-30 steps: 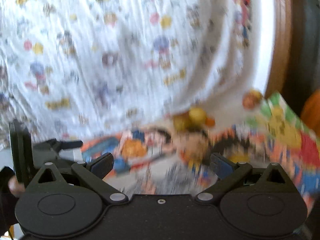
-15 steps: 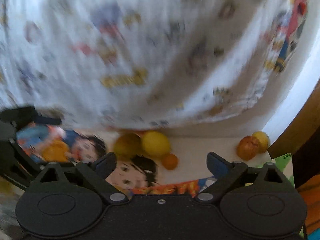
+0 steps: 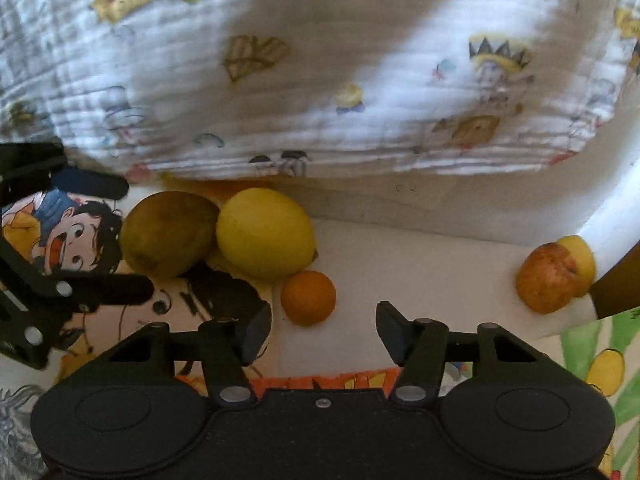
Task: Organize fruits
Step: 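Grasp a green-yellow pear with the left tool while the right tool grasps a mandarin, then carry the pear and the mandarin in both tools over the gray tray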
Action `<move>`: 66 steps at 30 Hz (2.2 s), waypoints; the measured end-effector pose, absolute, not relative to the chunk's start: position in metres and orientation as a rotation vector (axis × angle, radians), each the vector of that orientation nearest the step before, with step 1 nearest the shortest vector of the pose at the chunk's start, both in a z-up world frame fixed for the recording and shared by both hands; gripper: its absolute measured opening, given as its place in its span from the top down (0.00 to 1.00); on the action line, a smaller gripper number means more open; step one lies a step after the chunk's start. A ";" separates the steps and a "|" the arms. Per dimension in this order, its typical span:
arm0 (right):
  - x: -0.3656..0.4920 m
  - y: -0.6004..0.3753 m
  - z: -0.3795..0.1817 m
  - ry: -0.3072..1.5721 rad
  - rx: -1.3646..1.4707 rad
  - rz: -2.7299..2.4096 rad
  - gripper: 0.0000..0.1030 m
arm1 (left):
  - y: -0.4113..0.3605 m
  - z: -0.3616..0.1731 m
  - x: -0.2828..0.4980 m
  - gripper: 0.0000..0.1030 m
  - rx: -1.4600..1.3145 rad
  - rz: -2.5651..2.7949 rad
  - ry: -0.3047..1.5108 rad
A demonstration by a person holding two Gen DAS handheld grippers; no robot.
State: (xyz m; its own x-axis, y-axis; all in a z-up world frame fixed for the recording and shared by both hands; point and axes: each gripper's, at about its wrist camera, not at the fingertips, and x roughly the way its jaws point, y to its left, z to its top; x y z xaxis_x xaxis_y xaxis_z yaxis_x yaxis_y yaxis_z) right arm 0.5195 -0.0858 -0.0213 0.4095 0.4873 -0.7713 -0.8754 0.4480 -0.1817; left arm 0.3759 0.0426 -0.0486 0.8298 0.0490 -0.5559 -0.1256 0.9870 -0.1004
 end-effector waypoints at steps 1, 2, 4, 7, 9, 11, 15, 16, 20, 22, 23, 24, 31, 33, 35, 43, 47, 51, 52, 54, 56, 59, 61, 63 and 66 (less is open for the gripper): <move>0.522 -0.085 -0.023 0.706 -0.634 0.941 0.44 | 0.042 -0.050 0.379 0.16 -0.133 0.092 0.592; 0.523 -0.085 -0.025 0.704 -0.629 0.947 0.46 | 0.042 -0.052 0.381 0.17 -0.136 0.091 0.595; 0.524 -0.084 -0.029 0.700 -0.622 0.957 0.49 | 0.042 -0.053 0.385 0.19 -0.145 0.092 0.601; 0.527 -0.087 -0.034 0.701 -0.602 0.967 0.54 | 0.043 -0.053 0.389 0.22 -0.154 0.095 0.603; 0.529 -0.089 -0.037 0.706 -0.585 0.976 0.58 | 0.043 -0.053 0.391 0.23 -0.157 0.099 0.606; 0.534 -0.088 -0.039 0.705 -0.572 0.983 0.58 | 0.043 -0.054 0.394 0.23 -0.159 0.103 0.608; 0.537 -0.093 -0.041 0.707 -0.549 0.989 0.66 | 0.040 -0.056 0.406 0.30 -0.168 0.120 0.609; 0.537 -0.094 -0.040 0.703 -0.547 0.988 0.66 | 0.041 -0.056 0.407 0.33 -0.180 0.116 0.607; 0.536 -0.096 -0.040 0.707 -0.540 0.982 0.66 | 0.043 -0.055 0.406 0.45 -0.220 0.103 0.591; 0.534 -0.091 -0.042 0.711 -0.547 0.976 0.66 | 0.043 -0.055 0.407 0.45 -0.220 0.104 0.592; 0.533 -0.090 -0.041 0.713 -0.551 0.971 0.67 | 0.042 -0.055 0.407 0.45 -0.218 0.103 0.592; 0.531 -0.091 -0.040 0.713 -0.554 0.966 0.67 | 0.043 -0.055 0.407 0.45 -0.218 0.103 0.593; 0.518 -0.091 -0.022 0.694 -0.547 0.937 0.67 | 0.051 -0.051 0.393 0.45 -0.253 0.100 0.601; 0.511 -0.094 -0.016 0.684 -0.547 0.931 0.67 | 0.051 -0.049 0.387 0.46 -0.262 0.101 0.600; 0.504 -0.099 -0.008 0.674 -0.546 0.926 0.67 | 0.052 -0.046 0.380 0.46 -0.266 0.098 0.592; 0.476 -0.133 0.032 0.677 -0.415 0.914 0.67 | 0.045 -0.019 0.343 0.46 -0.284 0.088 0.546; 0.456 -0.154 0.055 0.665 -0.353 0.898 0.67 | 0.035 -0.001 0.317 0.46 -0.281 0.079 0.515; 0.430 -0.177 0.074 0.655 -0.281 0.892 0.67 | 0.019 0.013 0.291 0.46 -0.277 0.065 0.503; 0.422 -0.182 0.078 0.650 -0.279 0.888 0.67 | 0.016 0.016 0.283 0.46 -0.273 0.058 0.501; 0.405 -0.190 0.082 0.636 -0.294 0.875 0.67 | 0.010 0.021 0.265 0.46 -0.276 0.046 0.499; 0.389 -0.200 0.086 0.635 -0.291 0.867 0.67 | 0.003 0.024 0.251 0.46 -0.287 0.027 0.501; 0.362 -0.216 0.091 0.626 -0.295 0.853 0.67 | -0.009 0.028 0.230 0.46 -0.296 0.003 0.501; 0.344 -0.229 0.095 0.623 -0.290 0.841 0.67 | -0.017 0.030 0.221 0.46 -0.300 -0.011 0.500; 0.328 -0.239 0.096 0.620 -0.286 0.825 0.67 | -0.025 0.031 0.213 0.46 -0.302 -0.029 0.501; 0.306 -0.255 0.096 0.616 -0.283 0.799 0.67 | -0.038 0.031 0.200 0.46 -0.299 -0.057 0.508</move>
State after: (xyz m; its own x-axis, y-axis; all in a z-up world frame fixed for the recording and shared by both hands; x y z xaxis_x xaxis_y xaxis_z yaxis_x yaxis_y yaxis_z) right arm 0.3056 -0.2546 0.0959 0.5357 0.5811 -0.6126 -0.7401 0.6724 -0.0094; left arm 0.2004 -0.0378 0.0309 0.8732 -0.1271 -0.4705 -0.0203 0.9551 -0.2956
